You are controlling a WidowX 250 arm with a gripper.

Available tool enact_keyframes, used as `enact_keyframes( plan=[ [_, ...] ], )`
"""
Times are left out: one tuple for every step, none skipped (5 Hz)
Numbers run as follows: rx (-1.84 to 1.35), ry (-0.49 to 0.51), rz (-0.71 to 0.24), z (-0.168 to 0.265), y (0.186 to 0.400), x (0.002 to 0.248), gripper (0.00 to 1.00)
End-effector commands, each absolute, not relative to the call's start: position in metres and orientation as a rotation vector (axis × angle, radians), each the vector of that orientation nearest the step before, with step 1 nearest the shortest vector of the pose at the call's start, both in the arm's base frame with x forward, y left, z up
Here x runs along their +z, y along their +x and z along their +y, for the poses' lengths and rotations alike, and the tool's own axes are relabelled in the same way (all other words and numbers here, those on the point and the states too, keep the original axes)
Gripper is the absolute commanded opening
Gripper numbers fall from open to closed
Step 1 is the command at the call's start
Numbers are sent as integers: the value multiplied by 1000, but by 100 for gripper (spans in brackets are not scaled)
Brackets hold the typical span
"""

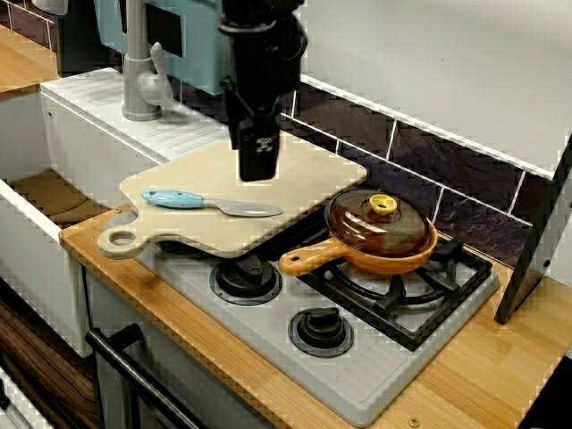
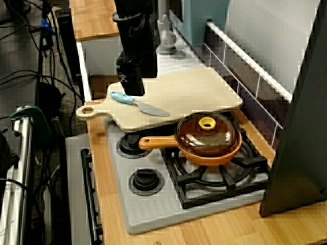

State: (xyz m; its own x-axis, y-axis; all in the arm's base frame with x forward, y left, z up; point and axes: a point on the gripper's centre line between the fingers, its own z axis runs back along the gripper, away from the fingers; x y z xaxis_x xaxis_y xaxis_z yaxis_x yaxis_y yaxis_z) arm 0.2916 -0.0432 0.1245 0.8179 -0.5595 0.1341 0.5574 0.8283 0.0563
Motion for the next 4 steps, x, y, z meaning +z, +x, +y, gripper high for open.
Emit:
enact_keyframes(
  plan=[
    [-681,59,-159,-6,290,132,100],
    [-677,66,-113,13,284,125,100],
    [-708,93,-120,20,278,119,100],
    [-732,96,-127,23,271,114,100]
  ],
)
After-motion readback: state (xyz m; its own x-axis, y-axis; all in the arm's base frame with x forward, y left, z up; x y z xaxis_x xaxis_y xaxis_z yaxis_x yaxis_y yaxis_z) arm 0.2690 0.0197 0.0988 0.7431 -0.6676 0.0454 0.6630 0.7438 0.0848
